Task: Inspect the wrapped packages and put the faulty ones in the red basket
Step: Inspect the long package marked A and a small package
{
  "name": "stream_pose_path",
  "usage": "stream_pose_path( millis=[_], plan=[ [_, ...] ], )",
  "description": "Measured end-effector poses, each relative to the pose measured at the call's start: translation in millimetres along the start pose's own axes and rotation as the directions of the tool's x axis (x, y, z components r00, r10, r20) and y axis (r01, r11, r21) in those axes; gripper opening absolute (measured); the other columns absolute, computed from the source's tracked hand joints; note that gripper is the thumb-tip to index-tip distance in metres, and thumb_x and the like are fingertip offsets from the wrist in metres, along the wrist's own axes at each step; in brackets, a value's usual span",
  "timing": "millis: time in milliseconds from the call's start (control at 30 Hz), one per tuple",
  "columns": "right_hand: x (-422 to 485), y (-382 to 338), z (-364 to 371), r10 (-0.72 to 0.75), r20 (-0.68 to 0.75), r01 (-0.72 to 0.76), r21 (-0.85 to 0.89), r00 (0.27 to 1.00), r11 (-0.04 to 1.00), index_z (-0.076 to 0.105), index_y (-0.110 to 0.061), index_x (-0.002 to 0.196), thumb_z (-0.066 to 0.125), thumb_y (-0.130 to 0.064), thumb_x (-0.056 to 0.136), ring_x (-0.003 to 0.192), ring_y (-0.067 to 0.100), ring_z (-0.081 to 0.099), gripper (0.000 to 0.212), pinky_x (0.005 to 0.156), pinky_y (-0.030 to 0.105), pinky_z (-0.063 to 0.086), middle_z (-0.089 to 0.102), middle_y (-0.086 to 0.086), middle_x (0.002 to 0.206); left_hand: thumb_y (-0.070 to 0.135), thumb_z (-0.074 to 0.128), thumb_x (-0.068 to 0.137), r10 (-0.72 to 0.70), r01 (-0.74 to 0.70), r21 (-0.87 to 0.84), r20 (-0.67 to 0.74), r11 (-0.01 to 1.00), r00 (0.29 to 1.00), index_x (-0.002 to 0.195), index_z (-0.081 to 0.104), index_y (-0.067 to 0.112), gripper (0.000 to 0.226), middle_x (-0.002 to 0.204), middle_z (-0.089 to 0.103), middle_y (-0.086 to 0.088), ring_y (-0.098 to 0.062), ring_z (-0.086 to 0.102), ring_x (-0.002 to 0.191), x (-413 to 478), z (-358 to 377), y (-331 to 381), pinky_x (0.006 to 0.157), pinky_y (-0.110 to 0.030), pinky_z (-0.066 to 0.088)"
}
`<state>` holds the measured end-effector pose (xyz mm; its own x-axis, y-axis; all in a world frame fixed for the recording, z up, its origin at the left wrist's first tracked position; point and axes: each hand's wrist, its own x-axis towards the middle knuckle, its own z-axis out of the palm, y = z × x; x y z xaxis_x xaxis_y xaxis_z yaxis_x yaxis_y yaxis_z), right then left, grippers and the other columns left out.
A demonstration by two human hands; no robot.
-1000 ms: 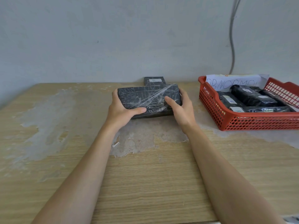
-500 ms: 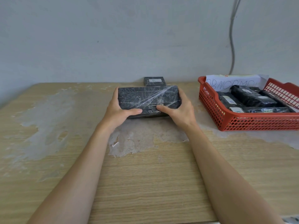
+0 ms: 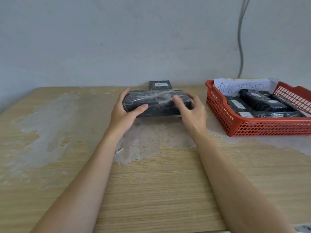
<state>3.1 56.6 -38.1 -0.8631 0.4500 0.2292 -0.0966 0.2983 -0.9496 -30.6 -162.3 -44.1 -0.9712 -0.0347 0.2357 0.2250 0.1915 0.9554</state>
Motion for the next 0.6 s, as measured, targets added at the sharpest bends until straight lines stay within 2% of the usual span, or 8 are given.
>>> stream_pose_path(
  millis=[67,167,200,333,400,467,533,600],
  plan=[
    [-4.2,1.3,3.5,-0.002,0.071,0.008,-0.084,0.997,0.996,0.045,-0.032,0.155,0.085,-0.075,0.069,0.139,0.016,0.053,0.104,0.113,0.037,0.046,0.062,-0.005,0.146,0.047,0.092,0.079,0.020,-0.020,-0.002,-0.102,1.000,0.995,0.151,0.048,0.042,0.084,0.130,0.056,0.032,0.005,0.060,0.122,-4.3,7.8,0.7,0.113,-0.033,0.051],
    [-5.9,1.1,8.8,0.013,0.016,-0.011,-0.124,1.000,0.992,0.040,-0.033,0.155,0.087,-0.072,0.069,0.138,0.020,0.053,0.106,0.106,0.034,0.044,0.062,-0.005,0.142,0.041,0.093,0.079,0.025,-0.024,0.012,-0.149,1.000,0.988,0.150,0.049,0.033,0.083,0.116,0.055,0.033,0.033,0.053,0.095,-6.3,16.1,4.3,0.089,0.001,0.044],
    [-5.2,2.2,9.3,-0.006,0.000,0.006,-0.128,1.000,0.992,0.038,-0.034,0.155,0.087,-0.073,0.069,0.138,0.021,0.054,0.107,0.108,0.037,0.045,0.062,-0.004,0.142,0.038,0.094,0.078,0.026,-0.024,0.017,-0.155,1.000,0.988,0.149,0.050,0.031,0.083,0.114,0.055,0.033,0.036,0.051,0.088,-6.3,18.4,5.8,0.080,0.006,0.041],
    [-5.2,4.2,12.0,-0.114,0.049,0.121,-0.179,0.992,0.976,0.015,-0.032,0.166,0.090,-0.074,0.064,0.155,0.019,0.037,0.133,0.121,0.043,0.037,0.037,-0.005,0.169,0.037,0.092,0.080,-0.010,0.011,0.004,-0.186,1.000,0.982,0.144,0.052,0.029,0.076,0.107,0.054,0.030,0.038,0.048,0.078,-8.6,24.0,6.6,0.070,0.007,0.038],
    [-5.5,4.1,13.1,-0.116,0.050,0.124,-0.221,0.992,0.967,0.012,-0.031,0.167,0.090,-0.074,0.062,0.156,0.018,0.035,0.138,0.120,0.043,0.037,0.033,-0.005,0.171,0.043,0.087,0.085,-0.027,0.027,-0.003,-0.189,1.000,0.982,0.143,0.051,0.031,0.069,0.107,0.056,0.028,0.026,0.058,0.088,-7.2,23.9,6.9,0.077,0.000,0.045],
    [-5.1,5.5,12.9,-0.123,0.033,0.127,-0.222,0.992,0.967,0.016,-0.033,0.165,0.088,-0.076,0.064,0.154,0.019,0.039,0.132,0.120,0.044,0.039,0.039,-0.004,0.168,0.054,0.076,0.092,-0.047,0.043,-0.025,-0.191,0.999,0.980,0.144,0.052,0.034,0.060,0.112,0.063,0.018,-0.004,0.068,0.103,-4.6,21.0,6.9,0.095,-0.028,0.058],
    [-3.9,5.7,11.8,-0.112,0.025,0.115,-0.182,0.993,0.977,0.024,-0.037,0.162,0.081,-0.077,0.073,0.147,0.020,0.047,0.112,0.120,0.047,0.041,0.049,-0.004,0.160,0.057,0.068,0.096,-0.071,0.067,-0.030,-0.187,0.997,0.980,0.143,0.052,0.035,0.054,0.115,0.066,0.009,-0.024,0.071,0.107,-1.2,19.8,5.6,0.100,-0.051,0.059],
    [-2.9,5.2,10.6,-0.091,-0.012,0.089,-0.146,0.996,0.985,0.035,-0.038,0.154,0.073,-0.073,0.085,0.130,0.020,0.057,0.087,0.114,0.048,0.046,0.061,-0.006,0.141,0.057,0.069,0.096,-0.081,0.078,-0.024,-0.154,0.997,0.985,0.145,0.050,0.035,0.057,0.115,0.065,0.012,-0.026,0.071,0.108,-1.1,19.4,4.8,0.101,-0.053,0.058]
  ],
)
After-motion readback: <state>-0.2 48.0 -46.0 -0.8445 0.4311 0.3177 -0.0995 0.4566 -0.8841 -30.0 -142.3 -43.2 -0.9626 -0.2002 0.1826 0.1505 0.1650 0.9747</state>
